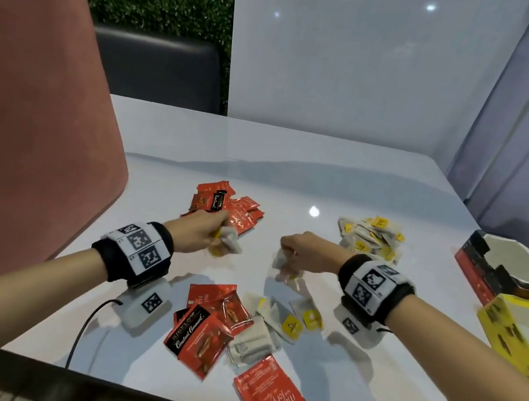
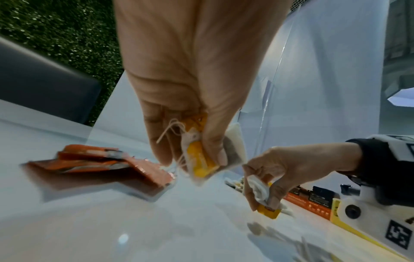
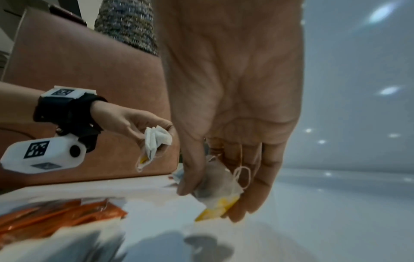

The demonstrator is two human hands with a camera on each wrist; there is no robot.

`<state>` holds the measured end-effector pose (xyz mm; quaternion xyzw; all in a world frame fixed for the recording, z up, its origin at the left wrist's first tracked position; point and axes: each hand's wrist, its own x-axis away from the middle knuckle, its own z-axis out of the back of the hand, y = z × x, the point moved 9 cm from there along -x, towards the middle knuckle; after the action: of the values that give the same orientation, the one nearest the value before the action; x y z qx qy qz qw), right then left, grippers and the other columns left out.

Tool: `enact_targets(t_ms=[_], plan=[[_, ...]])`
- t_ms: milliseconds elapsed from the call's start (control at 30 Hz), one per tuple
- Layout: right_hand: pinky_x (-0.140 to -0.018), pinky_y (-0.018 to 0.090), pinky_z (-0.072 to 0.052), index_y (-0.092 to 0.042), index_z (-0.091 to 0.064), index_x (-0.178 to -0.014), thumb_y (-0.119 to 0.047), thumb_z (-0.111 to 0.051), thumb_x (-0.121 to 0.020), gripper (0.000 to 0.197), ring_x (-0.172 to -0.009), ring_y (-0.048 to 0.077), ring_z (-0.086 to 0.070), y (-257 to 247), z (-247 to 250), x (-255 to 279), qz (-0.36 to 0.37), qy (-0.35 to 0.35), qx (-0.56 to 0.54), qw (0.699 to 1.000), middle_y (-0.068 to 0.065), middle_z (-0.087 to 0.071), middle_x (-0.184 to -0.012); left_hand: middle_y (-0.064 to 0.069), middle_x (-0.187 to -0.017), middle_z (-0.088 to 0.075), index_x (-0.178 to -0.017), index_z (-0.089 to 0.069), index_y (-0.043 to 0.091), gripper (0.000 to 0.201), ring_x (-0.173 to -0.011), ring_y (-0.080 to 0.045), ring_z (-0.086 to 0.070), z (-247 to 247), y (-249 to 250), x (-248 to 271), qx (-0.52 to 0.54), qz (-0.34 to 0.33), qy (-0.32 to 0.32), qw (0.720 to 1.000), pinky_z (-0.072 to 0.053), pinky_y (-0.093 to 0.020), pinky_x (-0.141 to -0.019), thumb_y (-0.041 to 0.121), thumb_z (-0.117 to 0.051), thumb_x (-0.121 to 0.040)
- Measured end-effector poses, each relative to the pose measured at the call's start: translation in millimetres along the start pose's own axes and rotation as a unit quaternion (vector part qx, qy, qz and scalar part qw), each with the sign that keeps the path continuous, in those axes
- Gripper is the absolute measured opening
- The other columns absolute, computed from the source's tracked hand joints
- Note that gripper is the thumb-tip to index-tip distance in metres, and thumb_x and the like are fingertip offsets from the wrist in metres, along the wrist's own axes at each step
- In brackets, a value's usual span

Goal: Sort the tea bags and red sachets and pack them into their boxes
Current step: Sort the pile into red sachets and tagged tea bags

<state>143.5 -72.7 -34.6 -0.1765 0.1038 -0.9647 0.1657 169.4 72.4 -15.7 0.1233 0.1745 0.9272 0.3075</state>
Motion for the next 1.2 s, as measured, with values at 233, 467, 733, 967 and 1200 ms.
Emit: enact_targets(t_ms=[233,467,733,967,1200], plan=[[-0.081,0.035,-0.050,-0.019,-0.048,-0.083,-0.017,-0.065,-0.083,0.017,-0.080,0.019,-0.056,33.4,-14.0,48.0,-0.037,-0.043,-0.023,0.998,0.008,-0.066,-0.102,-0.003,-0.097,-0.059,-0.117,-0.053,0.013,0.033,-0.081,-0.016,-0.061,-13.8,38.9,-15.9,0.179,-0.013,-0.079,0.981,-0.056,-0.027,-0.064,0.008,-0.062,-0.086],[-0.067,0.027,-0.031,-0.015,-0.048,-0.087,-0.021,-0.074,-0.075,0.030,-0.082,0.018,-0.038,18.0,-52.5,52.2,0.010,-0.018,0.034,0.999,0.000,-0.041,-0.093,0.002,-0.088,-0.058,-0.086,-0.056,0.022,0.015,-0.085,-0.019,-0.061,-51.0,70.1,-27.8,0.156,-0.026,-0.172,0.972,-0.055,-0.025,-0.069,0.012,-0.067,-0.083],[-0.061,0.025,-0.040,-0.016,-0.047,-0.074,-0.013,-0.066,-0.081,0.021,-0.075,0.019,-0.050,85.7,17.5,77.4,-0.078,0.150,-0.168,0.971,0.002,-0.052,-0.081,0.002,-0.089,-0.057,-0.099,-0.051,0.021,0.025,-0.080,-0.020,-0.062,-49.4,93.9,-36.4,0.158,-0.033,-0.175,0.971,-0.054,-0.022,-0.061,0.013,-0.068,-0.082],[-0.076,0.035,-0.042,-0.003,-0.047,-0.111,-0.018,-0.064,-0.085,0.034,-0.100,0.034,-0.052,160.5,67.3,86.9,-0.252,0.258,-0.105,0.927,0.017,-0.050,-0.111,-0.002,-0.086,-0.049,-0.141,-0.029,0.015,0.069,-0.066,-0.012,-0.055,-14.6,115.8,-83.5,0.155,-0.021,-0.111,0.981,-0.053,-0.017,-0.052,0.006,-0.066,-0.083],[-0.077,0.027,-0.041,-0.008,-0.057,-0.113,-0.017,-0.065,-0.085,0.030,-0.100,0.025,-0.057,32.1,-3.7,80.9,0.003,0.096,-0.013,0.995,0.010,-0.057,-0.114,-0.006,-0.098,-0.054,-0.139,-0.040,0.028,0.061,-0.065,-0.009,-0.054,22.3,138.7,-139.2,0.060,-0.092,-0.118,0.987,-0.052,-0.016,-0.052,0.005,-0.061,-0.087]])
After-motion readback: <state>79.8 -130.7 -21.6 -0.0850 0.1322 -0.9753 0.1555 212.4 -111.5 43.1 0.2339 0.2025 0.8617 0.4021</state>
